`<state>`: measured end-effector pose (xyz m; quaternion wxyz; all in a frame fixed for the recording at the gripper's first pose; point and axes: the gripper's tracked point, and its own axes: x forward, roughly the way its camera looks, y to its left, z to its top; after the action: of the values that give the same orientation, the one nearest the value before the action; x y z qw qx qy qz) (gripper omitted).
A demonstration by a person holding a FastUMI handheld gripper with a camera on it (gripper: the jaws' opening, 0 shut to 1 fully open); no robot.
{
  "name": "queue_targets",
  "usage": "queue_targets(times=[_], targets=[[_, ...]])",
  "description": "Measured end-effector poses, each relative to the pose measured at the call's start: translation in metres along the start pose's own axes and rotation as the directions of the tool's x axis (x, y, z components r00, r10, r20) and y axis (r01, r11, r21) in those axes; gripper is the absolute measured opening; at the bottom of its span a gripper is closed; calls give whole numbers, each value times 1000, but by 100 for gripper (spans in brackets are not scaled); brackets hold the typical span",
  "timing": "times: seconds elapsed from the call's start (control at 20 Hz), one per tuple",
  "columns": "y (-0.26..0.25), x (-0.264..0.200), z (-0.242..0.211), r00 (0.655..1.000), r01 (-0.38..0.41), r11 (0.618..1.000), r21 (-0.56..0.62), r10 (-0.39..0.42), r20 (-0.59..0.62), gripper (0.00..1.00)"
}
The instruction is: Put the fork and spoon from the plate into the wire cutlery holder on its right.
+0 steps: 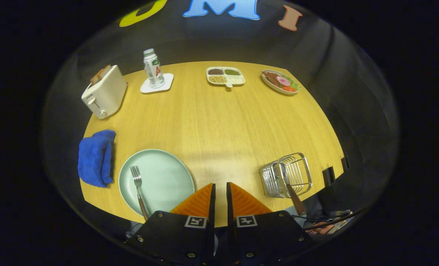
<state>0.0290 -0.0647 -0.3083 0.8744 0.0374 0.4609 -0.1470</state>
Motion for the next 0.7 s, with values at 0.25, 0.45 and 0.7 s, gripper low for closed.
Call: queue_targets(times=[0.25, 0.45, 0.7], targets=[[63, 3, -24, 996, -89, 993, -77, 88, -18, 15], [100, 8, -38, 990, -138, 981, -135, 134, -38, 15], [138, 18, -53, 981, -195, 961, -196, 187, -59, 15]])
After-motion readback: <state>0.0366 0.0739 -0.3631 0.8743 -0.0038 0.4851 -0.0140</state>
